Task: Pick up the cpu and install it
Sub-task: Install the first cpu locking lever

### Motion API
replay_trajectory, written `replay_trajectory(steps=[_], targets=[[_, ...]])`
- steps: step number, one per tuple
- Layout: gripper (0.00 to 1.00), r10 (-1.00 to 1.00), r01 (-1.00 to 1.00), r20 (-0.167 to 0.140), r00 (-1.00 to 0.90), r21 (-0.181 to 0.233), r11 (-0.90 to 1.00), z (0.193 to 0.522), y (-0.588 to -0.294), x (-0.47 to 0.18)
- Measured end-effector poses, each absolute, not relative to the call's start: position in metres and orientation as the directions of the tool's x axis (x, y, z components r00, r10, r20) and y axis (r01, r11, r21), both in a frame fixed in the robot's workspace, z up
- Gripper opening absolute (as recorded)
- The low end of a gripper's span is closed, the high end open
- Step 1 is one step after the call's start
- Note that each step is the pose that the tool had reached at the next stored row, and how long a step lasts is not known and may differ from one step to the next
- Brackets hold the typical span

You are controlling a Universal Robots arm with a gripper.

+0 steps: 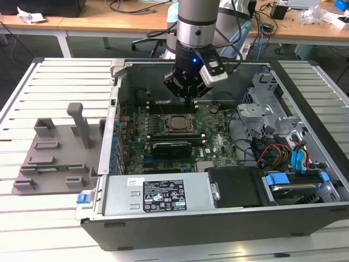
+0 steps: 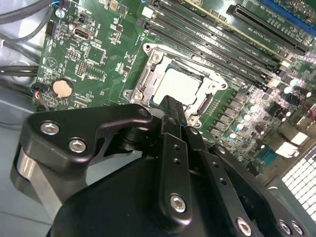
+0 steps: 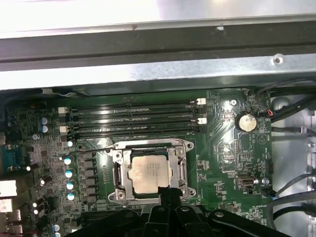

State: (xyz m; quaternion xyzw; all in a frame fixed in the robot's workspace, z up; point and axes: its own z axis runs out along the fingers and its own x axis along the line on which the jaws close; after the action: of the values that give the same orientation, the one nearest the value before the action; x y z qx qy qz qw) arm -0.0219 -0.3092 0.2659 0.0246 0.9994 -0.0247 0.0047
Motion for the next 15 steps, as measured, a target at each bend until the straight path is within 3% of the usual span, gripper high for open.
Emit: replay_trajectory(steps=[15], targets=[[0.11, -0.095, -0.095, -0.011, -0.995, -0.049, 0.994, 0.2659, -0.3092, -0.0219]])
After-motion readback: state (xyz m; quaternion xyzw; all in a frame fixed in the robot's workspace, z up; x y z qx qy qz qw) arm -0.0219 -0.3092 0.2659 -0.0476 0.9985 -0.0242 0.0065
